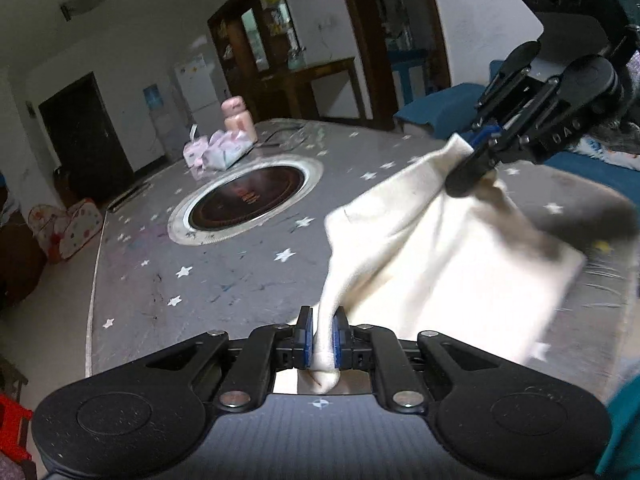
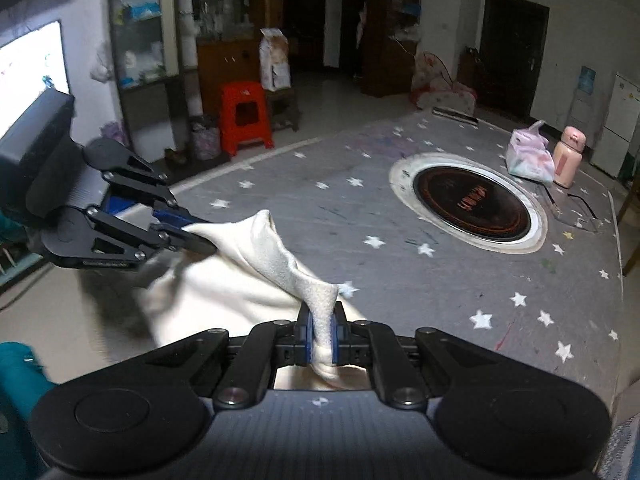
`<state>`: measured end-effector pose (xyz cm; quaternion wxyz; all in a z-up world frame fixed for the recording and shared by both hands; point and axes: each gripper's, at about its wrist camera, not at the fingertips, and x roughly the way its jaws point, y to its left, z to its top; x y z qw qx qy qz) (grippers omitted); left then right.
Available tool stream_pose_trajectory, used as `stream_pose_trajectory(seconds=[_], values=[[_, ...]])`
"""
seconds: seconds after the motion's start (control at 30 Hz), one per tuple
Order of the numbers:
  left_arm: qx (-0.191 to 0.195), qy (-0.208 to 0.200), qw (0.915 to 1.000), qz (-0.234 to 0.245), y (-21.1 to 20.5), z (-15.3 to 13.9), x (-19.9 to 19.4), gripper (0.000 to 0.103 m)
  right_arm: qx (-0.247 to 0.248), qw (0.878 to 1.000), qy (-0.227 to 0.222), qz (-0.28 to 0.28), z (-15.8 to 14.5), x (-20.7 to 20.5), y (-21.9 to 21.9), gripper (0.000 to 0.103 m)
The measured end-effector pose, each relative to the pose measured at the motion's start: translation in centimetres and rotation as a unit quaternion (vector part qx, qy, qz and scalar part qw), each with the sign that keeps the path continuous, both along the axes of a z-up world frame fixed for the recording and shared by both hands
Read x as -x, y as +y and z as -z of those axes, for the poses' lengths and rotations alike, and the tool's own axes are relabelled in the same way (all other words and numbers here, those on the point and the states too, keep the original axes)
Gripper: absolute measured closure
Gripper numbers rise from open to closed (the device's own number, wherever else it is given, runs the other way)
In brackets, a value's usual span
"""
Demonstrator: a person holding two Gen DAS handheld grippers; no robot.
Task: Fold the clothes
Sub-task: 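Grasp the hem with the right gripper while the left gripper grasps the hem corner, then lift the hem with both grippers and fold it up over the body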
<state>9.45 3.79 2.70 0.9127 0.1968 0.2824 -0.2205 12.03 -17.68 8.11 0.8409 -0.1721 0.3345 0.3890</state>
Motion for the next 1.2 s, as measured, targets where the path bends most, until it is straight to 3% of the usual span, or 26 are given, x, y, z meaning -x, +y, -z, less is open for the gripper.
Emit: stream_pose_trajectory(seconds=[0.27,0.33,0.37,0.6,0.73,0.87,1.07,1.2], values=[[0.011,0.034,0.997,-0.069,-0.3,3.6,-5.1,0.089,0.028,0.997,0.026,0.068,6.0,-5.5,2.0,0.093],[0.017,0.032,0.9959,-0.083,-0.1,3.6,-5.5,0.086,0.026,0.995,0.03,0.092,7.1,-6.2,2.0,0.08],[0.018,0.032,0.9954,-0.089,-0.1,3.6,-5.8,0.084,0.026,0.994,0.029,0.105,7.4,-6.5,1.8,0.078],[0.024,0.033,0.9907,-0.13,0.4,3.6,-7.5,0.071,-0.014,0.989,0.019,0.148,6.2,-6.2,0.3,0.078],[0.025,0.031,0.9865,-0.159,0.9,3.5,-8.2,0.07,-0.051,0.989,0.038,0.134,4.9,-4.5,-0.1,0.079],[0.04,0.029,0.9814,-0.186,1.8,2.8,-8.2,0.072,-0.048,0.99,0.053,0.12,5.8,-3.3,0.7,0.079],[0.107,0.03,0.985,-0.132,1.1,0.7,-4.5,0.072,-0.044,0.986,0.071,0.147,7.6,-4.7,0.5,0.08],[0.111,0.05,0.9882,-0.093,-0.6,1.5,-2.7,0.072,-0.049,0.983,0.075,0.158,8.1,-5.5,0.3,0.081]])
